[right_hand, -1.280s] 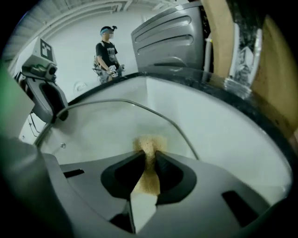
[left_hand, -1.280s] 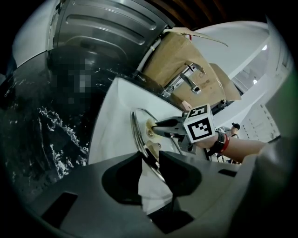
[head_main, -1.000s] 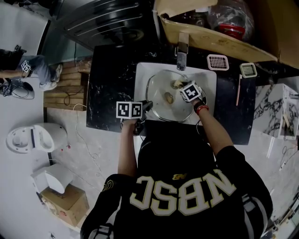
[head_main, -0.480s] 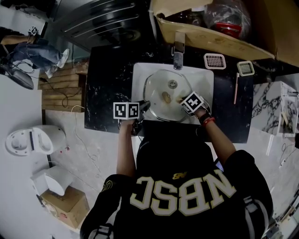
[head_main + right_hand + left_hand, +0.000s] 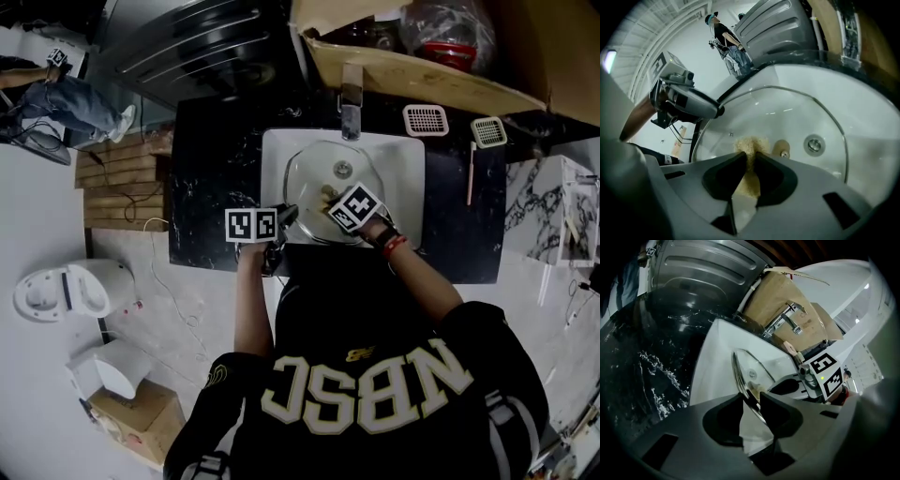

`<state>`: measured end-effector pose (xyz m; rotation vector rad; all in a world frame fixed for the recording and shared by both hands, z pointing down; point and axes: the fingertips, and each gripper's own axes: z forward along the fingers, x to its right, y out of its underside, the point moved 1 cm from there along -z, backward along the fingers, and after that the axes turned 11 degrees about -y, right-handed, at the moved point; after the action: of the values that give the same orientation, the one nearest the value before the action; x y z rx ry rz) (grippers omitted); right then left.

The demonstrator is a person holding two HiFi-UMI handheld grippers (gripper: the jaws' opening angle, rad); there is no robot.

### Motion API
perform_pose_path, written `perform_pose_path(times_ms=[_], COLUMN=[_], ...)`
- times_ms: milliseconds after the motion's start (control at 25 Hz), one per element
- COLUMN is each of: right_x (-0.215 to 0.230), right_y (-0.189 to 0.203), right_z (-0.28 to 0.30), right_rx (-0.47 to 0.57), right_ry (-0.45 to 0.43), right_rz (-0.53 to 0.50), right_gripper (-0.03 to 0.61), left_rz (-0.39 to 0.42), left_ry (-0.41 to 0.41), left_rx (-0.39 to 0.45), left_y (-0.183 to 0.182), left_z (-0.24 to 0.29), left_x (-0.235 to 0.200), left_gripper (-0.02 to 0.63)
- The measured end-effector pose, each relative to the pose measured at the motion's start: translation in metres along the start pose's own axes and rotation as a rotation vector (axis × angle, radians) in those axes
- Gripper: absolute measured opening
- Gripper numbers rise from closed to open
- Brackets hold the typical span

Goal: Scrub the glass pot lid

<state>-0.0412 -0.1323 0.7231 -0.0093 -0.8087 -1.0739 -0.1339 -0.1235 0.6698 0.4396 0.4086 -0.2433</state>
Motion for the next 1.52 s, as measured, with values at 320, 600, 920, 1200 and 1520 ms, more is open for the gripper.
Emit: perform_pose_path(times_ms=[320,600,920,1200,1520], right_x=[0.042,0.086,0.128,0.133,0.087], right_y=[-0.051,-0.059,-0.029,0.023,0.064], right_z=[0.01,0.004,-0.02,-0.042,-0.045], right_rx=[0.178,0.242,0.177,0.072,0.01], right_ry=[0.027,0.133,0.281,0.33,0.252], right_rz=[0.05,0.051,0.058,0.081,0.1], right_gripper=[0.084,0.086,0.084,0.084,0.078], left_rz=[-0.004,-0.009,-0.022,-0.016,-0.012], left_ry=[-0.002,0.003,0.027,0.032,0.039], left_rx=[0.014,0.008,0.017,0.016,0.025], left_y=[0.001,0.0,0.001,0.002,0.001], left_z=[-0.001,0.001,0.0,0.0,-0.001], left_x=[-0.002,-0.001,0.003,0.003,0.005], left_gripper=[0.124,0.129,0.13,0.129,0.127])
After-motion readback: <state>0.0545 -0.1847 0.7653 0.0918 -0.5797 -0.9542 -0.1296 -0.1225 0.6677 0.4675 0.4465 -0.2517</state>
